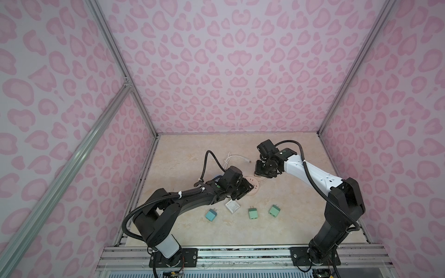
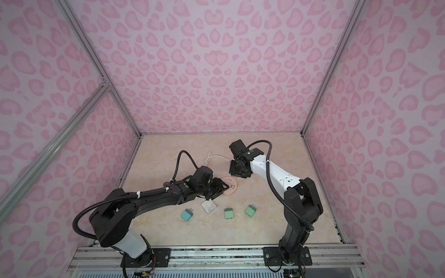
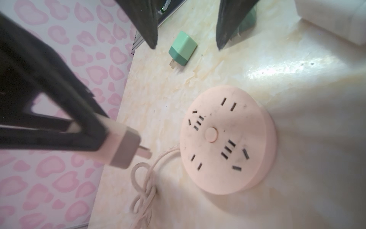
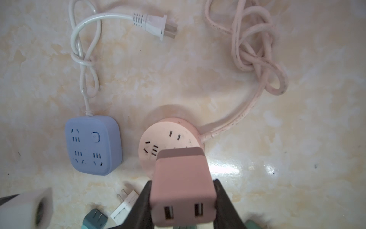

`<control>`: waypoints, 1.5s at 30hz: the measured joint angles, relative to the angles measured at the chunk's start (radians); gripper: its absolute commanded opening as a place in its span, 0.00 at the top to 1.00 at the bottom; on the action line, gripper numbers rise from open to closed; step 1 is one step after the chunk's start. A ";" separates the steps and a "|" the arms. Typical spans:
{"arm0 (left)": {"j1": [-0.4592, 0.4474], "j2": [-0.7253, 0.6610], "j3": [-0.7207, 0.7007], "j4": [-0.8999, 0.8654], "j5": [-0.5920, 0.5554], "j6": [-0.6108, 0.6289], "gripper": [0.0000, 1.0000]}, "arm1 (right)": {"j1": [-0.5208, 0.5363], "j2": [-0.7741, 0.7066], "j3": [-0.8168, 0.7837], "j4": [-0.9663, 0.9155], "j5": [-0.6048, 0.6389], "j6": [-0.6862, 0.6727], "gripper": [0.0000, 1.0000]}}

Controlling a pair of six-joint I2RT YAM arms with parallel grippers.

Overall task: Insert plugs into power strip
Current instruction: Rotate the socket at the center of the table, then insert the plug into the socket.

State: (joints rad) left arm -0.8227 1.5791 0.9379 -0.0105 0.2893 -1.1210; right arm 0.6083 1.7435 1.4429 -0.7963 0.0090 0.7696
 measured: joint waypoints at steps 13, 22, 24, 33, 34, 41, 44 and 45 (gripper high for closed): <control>0.156 -0.222 -0.078 -0.164 -0.064 0.097 0.49 | 0.054 0.125 0.194 -0.150 0.030 0.157 1.00; 0.187 -0.257 -0.082 -0.224 -0.090 0.138 0.49 | 0.061 0.228 0.293 -0.222 0.027 0.198 1.00; 0.188 -0.262 -0.083 -0.230 -0.094 0.143 0.49 | 0.062 0.232 0.293 -0.222 0.027 0.207 1.00; 0.190 -0.261 -0.095 -0.230 -0.098 0.150 0.49 | 0.059 0.245 0.261 -0.214 0.013 0.232 1.00; 0.190 -0.261 -0.096 -0.230 -0.098 0.150 0.49 | 0.058 0.248 0.260 -0.213 0.013 0.232 1.00; 0.192 -0.256 -0.097 -0.230 -0.098 0.150 0.49 | 0.053 0.262 0.254 -0.191 0.009 0.240 1.00; 0.192 -0.250 -0.098 -0.229 -0.098 0.150 0.49 | 0.053 0.270 0.254 -0.192 0.009 0.240 1.00; 0.192 -0.249 -0.098 -0.229 -0.098 0.150 0.49 | 0.052 0.272 0.254 -0.191 0.009 0.240 1.00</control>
State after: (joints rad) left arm -0.6312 1.3300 0.8402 -0.2398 0.1913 -0.9714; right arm 0.6605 2.0151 1.6970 -0.9874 0.0181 1.0096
